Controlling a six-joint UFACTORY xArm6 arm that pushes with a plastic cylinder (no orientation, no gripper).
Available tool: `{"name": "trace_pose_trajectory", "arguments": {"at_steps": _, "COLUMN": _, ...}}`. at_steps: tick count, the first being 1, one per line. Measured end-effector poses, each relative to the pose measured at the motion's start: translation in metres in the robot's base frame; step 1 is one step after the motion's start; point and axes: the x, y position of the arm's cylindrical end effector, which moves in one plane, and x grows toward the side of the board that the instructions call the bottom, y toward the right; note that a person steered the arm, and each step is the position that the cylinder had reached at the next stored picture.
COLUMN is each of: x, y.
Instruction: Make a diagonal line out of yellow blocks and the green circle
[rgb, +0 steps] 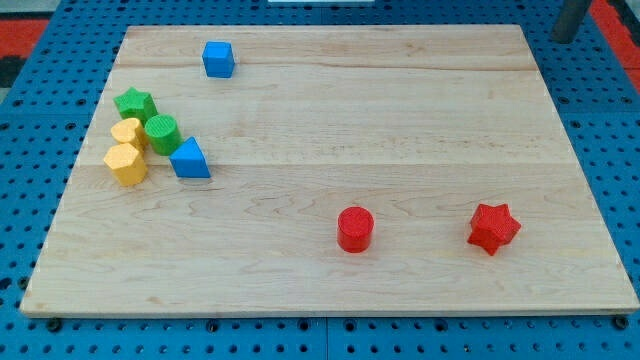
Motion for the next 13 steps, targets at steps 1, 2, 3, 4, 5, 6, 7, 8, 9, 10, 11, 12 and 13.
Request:
{"name": "trace_pose_trajectory", "arguments": {"at_steps": 1, "x": 0.004, "y": 0.000}}
{"name": "trace_pose_trajectory", "arguments": {"at_steps": 2, "x": 0.005, "y": 0.000}}
{"name": "trace_pose_trajectory", "arguments": {"at_steps": 3, "x": 0.009, "y": -0.030}}
{"name": "trace_pose_trajectory", "arguments": {"at_steps": 4, "x": 0.045, "y": -0.123}}
{"name": "trace_pose_trajectory", "arguments": {"at_steps": 5, "x": 0.050, "y": -0.252}}
{"name": "trace_pose_trajectory", "arguments": {"at_steps": 6, "x": 0.066, "y": -0.373}}
{"name": "trace_pose_trajectory", "arguments": {"at_steps": 7, "x": 0.120, "y": -0.408}}
{"name": "trace_pose_trajectory", "arguments": {"at_steps": 8, "x": 0.116, "y": -0.409}}
{"name": "trace_pose_trajectory", "arguments": {"at_steps": 9, "x": 0.112, "y": -0.423}}
{"name": "trace_pose_trajectory", "arguments": {"at_steps": 10, "x": 0.114, "y": -0.468}}
{"name": "trace_pose_trajectory", "arguments": {"at_steps": 11, "x": 0.144, "y": -0.506}}
{"name": "trace_pose_trajectory", "arguments": {"at_steps": 12, "x": 0.155, "y": -0.528}}
{"name": "trace_pose_trajectory", "arguments": {"at_steps": 13, "x": 0.162, "y": -0.519}}
